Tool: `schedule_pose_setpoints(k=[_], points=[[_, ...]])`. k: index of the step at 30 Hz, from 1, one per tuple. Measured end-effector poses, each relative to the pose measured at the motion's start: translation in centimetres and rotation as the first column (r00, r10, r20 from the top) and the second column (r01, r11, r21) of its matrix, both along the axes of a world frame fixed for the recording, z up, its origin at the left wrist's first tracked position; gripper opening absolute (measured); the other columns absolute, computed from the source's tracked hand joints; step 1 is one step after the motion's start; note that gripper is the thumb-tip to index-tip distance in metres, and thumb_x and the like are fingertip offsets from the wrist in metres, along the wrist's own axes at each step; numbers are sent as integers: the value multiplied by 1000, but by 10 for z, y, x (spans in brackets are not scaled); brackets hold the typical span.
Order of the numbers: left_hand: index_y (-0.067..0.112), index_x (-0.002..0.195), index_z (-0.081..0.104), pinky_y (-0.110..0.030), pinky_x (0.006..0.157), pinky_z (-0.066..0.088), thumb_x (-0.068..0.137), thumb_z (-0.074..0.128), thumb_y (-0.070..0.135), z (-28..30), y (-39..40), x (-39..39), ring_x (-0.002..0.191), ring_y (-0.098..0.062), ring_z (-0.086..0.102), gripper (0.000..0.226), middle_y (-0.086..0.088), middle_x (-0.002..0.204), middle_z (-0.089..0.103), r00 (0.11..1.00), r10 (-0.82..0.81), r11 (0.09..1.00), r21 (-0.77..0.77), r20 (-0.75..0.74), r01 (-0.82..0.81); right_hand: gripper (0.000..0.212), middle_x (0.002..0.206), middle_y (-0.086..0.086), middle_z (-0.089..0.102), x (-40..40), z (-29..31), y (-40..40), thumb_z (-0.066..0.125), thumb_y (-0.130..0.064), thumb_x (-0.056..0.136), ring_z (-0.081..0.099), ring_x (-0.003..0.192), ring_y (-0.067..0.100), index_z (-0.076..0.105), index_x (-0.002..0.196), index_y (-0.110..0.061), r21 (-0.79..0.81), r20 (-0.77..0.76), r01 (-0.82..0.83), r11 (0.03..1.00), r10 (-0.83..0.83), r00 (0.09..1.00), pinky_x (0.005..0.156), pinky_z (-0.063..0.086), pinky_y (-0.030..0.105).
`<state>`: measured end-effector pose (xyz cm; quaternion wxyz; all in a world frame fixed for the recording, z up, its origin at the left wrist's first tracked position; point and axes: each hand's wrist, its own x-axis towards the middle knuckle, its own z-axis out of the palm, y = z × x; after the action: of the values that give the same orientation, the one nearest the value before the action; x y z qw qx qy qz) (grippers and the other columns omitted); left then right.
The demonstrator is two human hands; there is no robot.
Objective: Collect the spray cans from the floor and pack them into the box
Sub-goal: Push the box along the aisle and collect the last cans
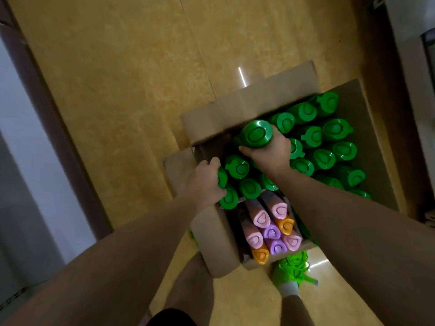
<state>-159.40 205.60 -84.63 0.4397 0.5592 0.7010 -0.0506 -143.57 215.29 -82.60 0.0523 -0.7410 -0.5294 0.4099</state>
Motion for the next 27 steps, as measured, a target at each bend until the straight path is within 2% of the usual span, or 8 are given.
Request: schedule_pose_setpoints(k=[7,12,14,17,20,23,27], points=[[24,112,46,-33,72,45,64,80,44,-37,-9,9,90,-24,56,62,-2,104,51,994,100,995,-10,33,-100,72,112,8,67,-8,-45,-10,84,-45,64,58,111,29,54,126,-23,85,69,83,993,-89,994,92,50,40],[27,111,46,-38,80,52,64,81,51,-42,-8,5,92,-24,57,63,-2,105,51,993,106,994,-14,59,-106,62,109,7,67,-17,-58,-10,78,-34,70,59,106,30,52,125,-20,103,102,115,988,-125,987,89,50,40],[27,111,47,-37,78,52,65,81,52,-43,-10,4,91,-22,56,63,-1,104,51,993,103,995,0,64,-104,60,110,8,66,-18,-60,-9,75,-29,71,59,104,31,51,125,-18,99,122,88,991,-99,988,87,50,39],[27,111,47,-34,76,49,65,82,51,-44,-12,3,92,-21,55,63,0,104,50,989,123,992,1,85,-123,72,120,11,62,-18,-61,-11,76,-30,73,56,111,32,44,137,-20,79,160,-40,996,27,987,91,48,40],[26,115,48,-33,77,47,65,83,55,-42,-12,4,95,-20,55,68,0,107,50,988,132,991,-10,86,-131,76,126,12,59,-17,-58,-11,78,-32,77,55,114,32,41,143,-21,68,179,-74,995,61,982,95,47,42],[23,123,49,-30,79,43,66,84,54,-38,-13,2,101,-20,54,74,0,108,48,982,155,987,-48,110,-150,74,122,12,63,-15,-53,-6,77,-29,79,59,113,31,44,144,-20,29,196,-111,993,103,975,93,50,39],[21,132,50,-33,88,47,67,86,51,-40,-14,-1,110,-26,56,81,-7,118,54,980,163,986,-60,112,-157,68,116,14,64,-14,-51,-3,76,-30,81,60,109,34,46,140,-16,13,260,-137,990,129,957,86,49,39]])
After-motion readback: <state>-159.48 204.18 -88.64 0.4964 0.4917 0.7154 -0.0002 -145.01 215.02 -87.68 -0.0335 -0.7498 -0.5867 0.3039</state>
